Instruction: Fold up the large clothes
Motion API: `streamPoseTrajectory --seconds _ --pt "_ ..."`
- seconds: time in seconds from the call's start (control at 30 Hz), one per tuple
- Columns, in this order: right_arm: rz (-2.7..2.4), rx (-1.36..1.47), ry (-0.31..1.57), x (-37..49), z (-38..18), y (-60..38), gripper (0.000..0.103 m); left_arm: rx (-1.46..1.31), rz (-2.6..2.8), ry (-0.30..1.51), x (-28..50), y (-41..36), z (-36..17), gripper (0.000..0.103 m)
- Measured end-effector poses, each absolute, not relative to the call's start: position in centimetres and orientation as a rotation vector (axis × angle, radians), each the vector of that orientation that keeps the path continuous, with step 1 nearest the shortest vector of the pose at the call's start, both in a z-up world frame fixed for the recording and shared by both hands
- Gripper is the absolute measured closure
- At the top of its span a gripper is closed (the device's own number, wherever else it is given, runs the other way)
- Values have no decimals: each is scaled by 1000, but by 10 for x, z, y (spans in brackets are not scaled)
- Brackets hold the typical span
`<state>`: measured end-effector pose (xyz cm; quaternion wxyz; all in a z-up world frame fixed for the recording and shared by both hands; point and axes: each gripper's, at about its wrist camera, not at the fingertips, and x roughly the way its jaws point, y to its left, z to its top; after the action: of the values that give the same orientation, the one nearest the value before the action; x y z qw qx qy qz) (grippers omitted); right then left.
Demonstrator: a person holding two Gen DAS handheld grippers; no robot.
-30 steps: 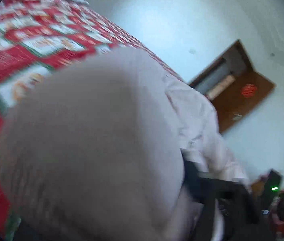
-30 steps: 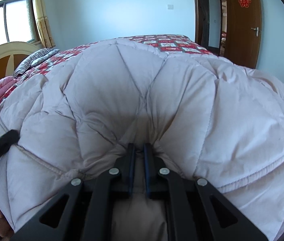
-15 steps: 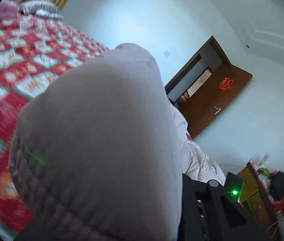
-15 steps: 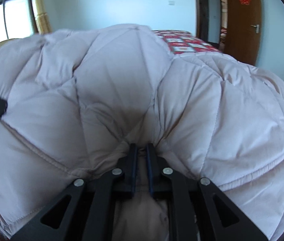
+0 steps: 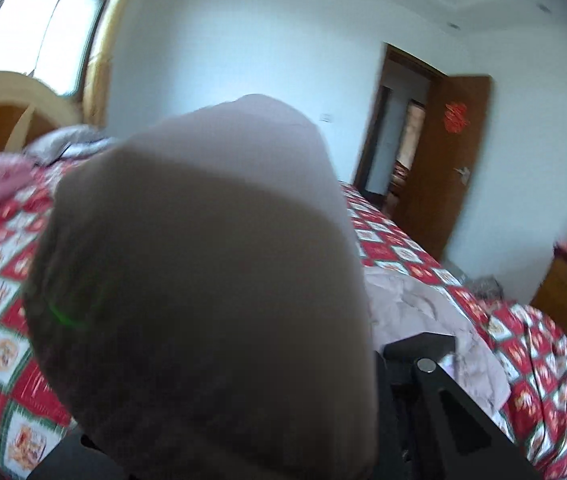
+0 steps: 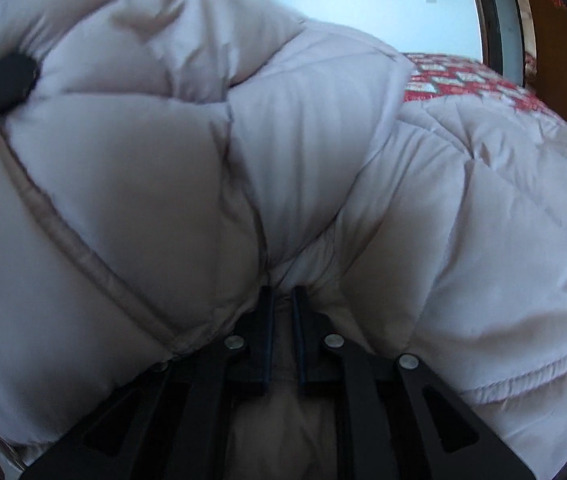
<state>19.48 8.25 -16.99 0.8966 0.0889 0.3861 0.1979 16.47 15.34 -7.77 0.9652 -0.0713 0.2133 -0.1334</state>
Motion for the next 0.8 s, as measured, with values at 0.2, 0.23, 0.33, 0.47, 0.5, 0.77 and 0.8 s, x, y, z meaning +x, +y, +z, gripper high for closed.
streamPoseTrajectory --seconds 0.2,0.23,0.33,0.47,0.5,0.77,0.8 --pt "452 308 779 188 -169 55 92 16 -338 405 161 93 -70 84" --pt "463 331 775 185 -168 48 92 37 -344 402 159 86 -69 84" --pt "494 368 764 176 -165 34 92 65 -354 409 164 72 -68 84" --pt "498 349 768 170 -162 21 93 104 -357 419 167 54 -70 84" --pt "497 348 769 168 -161 18 93 117 -364 417 168 47 -72 84" --pt "367 427 667 145 -150 -58 95 211 -391 435 162 8 -76 84" --pt "346 443 659 143 -149 -68 95 225 -396 437 162 1 -79 83"
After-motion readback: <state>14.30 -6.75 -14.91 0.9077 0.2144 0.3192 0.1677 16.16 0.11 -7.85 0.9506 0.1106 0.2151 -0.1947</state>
